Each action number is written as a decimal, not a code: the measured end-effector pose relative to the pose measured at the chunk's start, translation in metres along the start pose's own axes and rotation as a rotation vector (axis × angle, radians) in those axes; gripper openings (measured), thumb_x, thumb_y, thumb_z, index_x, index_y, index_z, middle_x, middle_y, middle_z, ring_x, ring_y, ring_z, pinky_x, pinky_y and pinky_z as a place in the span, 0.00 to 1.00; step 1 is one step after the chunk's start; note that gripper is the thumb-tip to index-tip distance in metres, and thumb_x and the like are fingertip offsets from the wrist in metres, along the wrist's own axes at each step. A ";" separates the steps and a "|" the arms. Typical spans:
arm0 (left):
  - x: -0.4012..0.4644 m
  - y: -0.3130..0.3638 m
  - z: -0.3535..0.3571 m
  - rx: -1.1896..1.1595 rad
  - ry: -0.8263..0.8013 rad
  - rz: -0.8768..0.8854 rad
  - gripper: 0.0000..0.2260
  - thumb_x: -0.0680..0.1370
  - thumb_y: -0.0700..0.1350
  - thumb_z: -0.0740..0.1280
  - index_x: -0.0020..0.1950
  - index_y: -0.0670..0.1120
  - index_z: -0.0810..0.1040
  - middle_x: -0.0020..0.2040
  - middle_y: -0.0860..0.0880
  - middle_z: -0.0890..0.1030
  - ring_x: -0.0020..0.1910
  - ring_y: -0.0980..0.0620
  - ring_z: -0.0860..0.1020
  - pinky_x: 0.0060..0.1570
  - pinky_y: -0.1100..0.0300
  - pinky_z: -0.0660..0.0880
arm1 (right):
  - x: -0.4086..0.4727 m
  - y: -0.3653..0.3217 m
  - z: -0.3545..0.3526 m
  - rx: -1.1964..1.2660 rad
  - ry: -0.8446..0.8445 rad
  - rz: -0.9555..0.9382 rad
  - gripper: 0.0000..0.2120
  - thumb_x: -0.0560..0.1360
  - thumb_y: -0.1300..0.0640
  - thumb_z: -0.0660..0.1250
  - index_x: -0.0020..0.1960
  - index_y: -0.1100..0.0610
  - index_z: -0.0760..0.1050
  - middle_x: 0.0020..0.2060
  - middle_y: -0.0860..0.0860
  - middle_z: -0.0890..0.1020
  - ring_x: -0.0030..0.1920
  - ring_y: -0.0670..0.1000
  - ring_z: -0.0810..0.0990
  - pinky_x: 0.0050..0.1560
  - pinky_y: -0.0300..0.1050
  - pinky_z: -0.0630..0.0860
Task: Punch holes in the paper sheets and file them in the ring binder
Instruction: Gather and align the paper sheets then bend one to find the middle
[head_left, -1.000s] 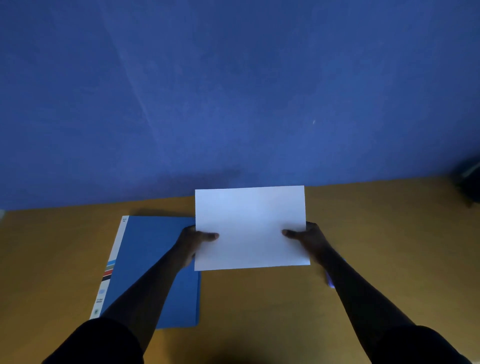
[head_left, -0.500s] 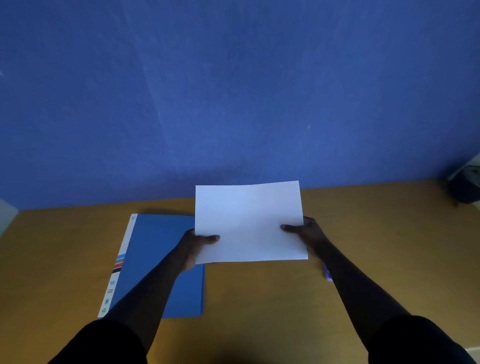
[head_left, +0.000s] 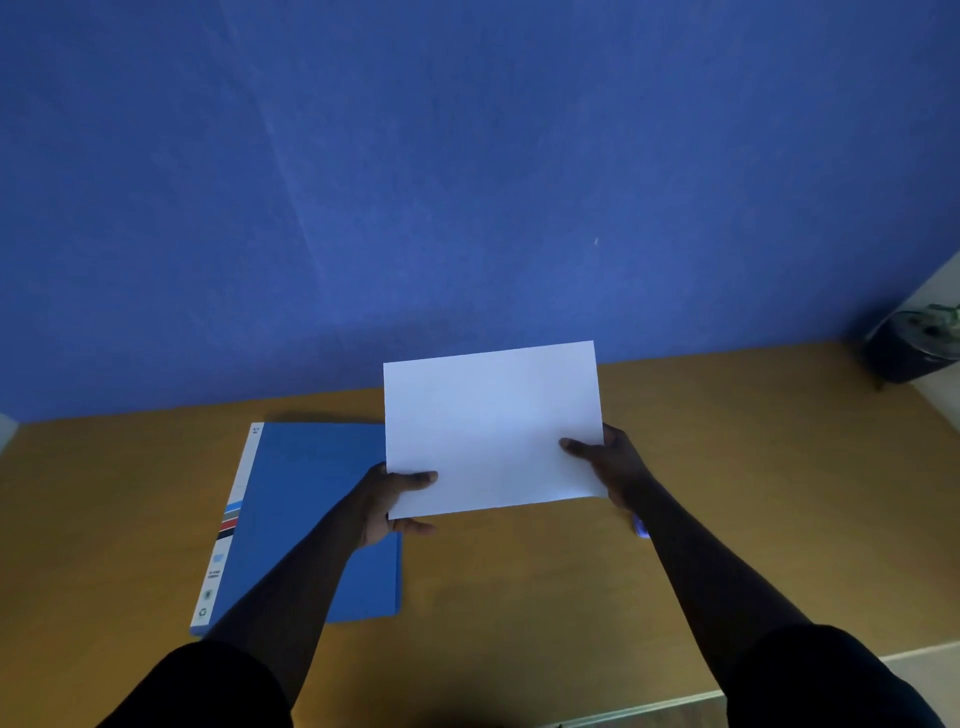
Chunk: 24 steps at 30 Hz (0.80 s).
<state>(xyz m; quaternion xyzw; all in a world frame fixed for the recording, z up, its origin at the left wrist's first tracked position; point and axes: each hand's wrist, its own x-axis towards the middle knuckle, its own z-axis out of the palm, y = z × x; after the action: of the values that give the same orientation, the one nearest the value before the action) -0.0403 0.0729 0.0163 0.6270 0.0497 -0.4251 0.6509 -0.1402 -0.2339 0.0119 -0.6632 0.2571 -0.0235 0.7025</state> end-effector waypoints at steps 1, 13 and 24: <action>-0.001 -0.001 0.001 0.004 -0.017 -0.008 0.24 0.65 0.44 0.76 0.60 0.47 0.78 0.56 0.43 0.80 0.57 0.39 0.78 0.38 0.44 0.81 | 0.000 0.001 -0.001 0.002 0.004 0.004 0.18 0.72 0.61 0.74 0.61 0.60 0.78 0.54 0.55 0.85 0.54 0.60 0.83 0.56 0.60 0.79; 0.005 -0.003 0.017 0.003 0.081 0.061 0.18 0.69 0.41 0.76 0.57 0.49 0.78 0.55 0.45 0.81 0.53 0.43 0.80 0.36 0.52 0.81 | -0.006 -0.005 -0.022 -0.091 -0.188 0.089 0.21 0.75 0.54 0.72 0.66 0.53 0.73 0.57 0.52 0.83 0.57 0.56 0.82 0.56 0.56 0.80; 0.020 -0.008 0.019 -0.055 0.086 0.078 0.19 0.73 0.38 0.72 0.63 0.45 0.76 0.58 0.42 0.80 0.56 0.39 0.79 0.42 0.44 0.82 | -0.001 -0.006 -0.040 0.030 -0.261 0.266 0.19 0.76 0.57 0.70 0.65 0.52 0.72 0.60 0.56 0.77 0.59 0.59 0.77 0.47 0.57 0.81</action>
<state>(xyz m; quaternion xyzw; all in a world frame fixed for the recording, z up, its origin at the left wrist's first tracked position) -0.0411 0.0475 0.0024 0.6278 0.0650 -0.3707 0.6813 -0.1553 -0.2711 0.0188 -0.6101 0.2489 0.1521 0.7367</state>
